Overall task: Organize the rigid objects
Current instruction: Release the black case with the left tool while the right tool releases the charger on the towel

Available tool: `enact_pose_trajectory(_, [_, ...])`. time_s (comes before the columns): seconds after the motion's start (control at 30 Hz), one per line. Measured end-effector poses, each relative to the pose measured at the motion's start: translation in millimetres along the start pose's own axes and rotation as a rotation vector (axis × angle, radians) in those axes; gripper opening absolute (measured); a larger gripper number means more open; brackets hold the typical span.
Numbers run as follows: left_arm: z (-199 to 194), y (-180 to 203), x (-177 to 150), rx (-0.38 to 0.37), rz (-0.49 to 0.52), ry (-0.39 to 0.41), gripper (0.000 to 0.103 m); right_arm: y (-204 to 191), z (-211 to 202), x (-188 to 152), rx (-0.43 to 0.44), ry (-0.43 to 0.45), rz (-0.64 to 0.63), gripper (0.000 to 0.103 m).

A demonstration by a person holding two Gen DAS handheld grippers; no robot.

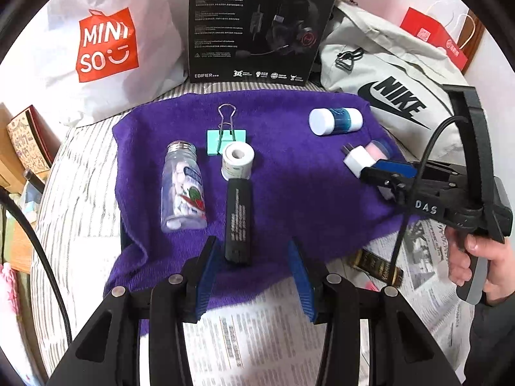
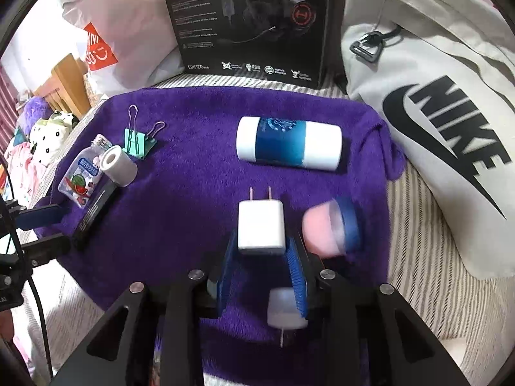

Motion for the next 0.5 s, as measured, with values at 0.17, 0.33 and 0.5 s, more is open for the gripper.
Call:
enact_pose_trajectory(0.17, [-11.3,18.2,-13.6,-0.01,0.012,0.001,0.042,6.4,-32.8,-12.4,0.006,0.043,0.021,0.033])
enact_pose_trajectory(0.33, [-10.8,43.7,-26.7,-0.047,0.015,-0.017,0.043,17.3,-68.0,-35.6,0.006,0.082,0.04,0.035])
enact_pose_trajectory(0.5, [0.6,82.4,-38.7,-0.074,0.019,-0.041,0.043,31.9,-95.5,-79.5,-0.011,0.092,0.064,0.039])
Point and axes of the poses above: each gripper's, at about its wrist camera, not at the fingertips, and z roughly the way its jaws point, y to its right, x to its top, the point moved 1 cm from there along z, roughly the way its jaws point, and after that the axes turned 10 degrees about z, right-handed, at the moved point
